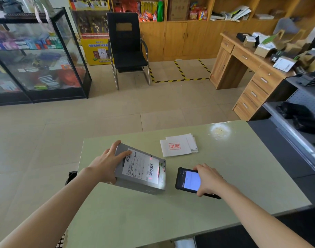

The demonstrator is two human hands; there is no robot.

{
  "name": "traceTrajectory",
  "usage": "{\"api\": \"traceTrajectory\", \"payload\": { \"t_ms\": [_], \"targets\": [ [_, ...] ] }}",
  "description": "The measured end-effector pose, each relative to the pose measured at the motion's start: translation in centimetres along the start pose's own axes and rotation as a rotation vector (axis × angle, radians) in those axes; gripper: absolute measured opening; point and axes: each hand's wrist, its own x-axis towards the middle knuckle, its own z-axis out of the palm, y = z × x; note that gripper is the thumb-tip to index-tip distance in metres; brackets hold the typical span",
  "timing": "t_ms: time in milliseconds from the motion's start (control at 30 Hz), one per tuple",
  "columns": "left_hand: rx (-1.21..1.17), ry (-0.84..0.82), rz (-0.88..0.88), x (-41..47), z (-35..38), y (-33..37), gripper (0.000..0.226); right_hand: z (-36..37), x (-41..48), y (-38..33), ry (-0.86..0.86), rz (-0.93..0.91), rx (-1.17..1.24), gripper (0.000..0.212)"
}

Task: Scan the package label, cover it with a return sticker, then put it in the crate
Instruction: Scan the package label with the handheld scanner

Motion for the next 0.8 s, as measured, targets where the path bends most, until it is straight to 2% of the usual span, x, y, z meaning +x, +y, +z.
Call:
{"api": "traceTrajectory", "payload": {
  "t_ms": [333,467,567,667,800],
  "targets": [
    [0.008,-0.027,-0.006,0.2,-0.1,-0.3,0.113,0.6,0.5,0.6,0.001,-0.003,0.070,0.084],
    [0.012,-0.047,-0.023,0.6,0.4,-0.6,0.118,2.0,1.5,1.1,0.027,0.041,0.179,0.085],
    [0.034,-0.079,-0.043,1.0,1.1,-0.6,0.127,4.0,2.2,2.2,0.038,0.151,0.296,0.078],
    [0.082,-0.106,-0.034,1.6,1.9,-0.5,0.134,6.4,2.9,3.7,0.058,0.340,0.413,0.071],
    [0.119,-0.140,-0.002,2.3,3.3,-0.1,0.136,9.4,3.4,5.1,0.066,0.500,0.437,0.074]
  ]
}}
